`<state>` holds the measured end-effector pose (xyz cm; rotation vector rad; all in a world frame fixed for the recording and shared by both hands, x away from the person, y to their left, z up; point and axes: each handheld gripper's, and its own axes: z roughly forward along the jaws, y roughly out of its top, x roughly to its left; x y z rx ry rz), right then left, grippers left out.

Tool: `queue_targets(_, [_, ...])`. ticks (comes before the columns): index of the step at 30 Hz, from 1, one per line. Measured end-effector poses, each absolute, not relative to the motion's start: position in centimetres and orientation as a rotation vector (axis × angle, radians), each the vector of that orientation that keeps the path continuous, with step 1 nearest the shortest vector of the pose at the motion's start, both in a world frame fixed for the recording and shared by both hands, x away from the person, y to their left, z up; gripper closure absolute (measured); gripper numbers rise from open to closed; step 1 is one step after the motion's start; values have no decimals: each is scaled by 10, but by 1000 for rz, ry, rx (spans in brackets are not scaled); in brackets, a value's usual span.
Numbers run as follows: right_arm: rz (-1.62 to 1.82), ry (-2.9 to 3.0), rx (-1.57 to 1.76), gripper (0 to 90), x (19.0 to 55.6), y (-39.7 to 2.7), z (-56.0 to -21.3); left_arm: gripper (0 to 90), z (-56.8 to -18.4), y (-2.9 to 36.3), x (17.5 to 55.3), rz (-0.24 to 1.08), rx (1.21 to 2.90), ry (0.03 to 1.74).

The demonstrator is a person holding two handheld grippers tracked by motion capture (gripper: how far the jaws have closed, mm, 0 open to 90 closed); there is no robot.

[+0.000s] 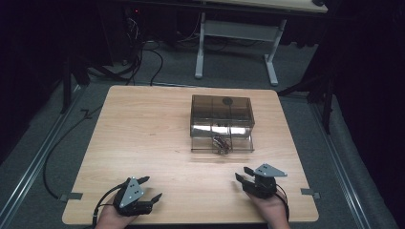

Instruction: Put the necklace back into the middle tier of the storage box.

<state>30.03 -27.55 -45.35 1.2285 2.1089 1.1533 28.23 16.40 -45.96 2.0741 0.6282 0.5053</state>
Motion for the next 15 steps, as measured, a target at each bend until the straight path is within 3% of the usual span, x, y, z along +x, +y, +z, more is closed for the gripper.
queue_targets(15, [1179, 2033, 1195, 506, 290, -281, -453, 268, -460, 163, 282, 517, 2081, 632])
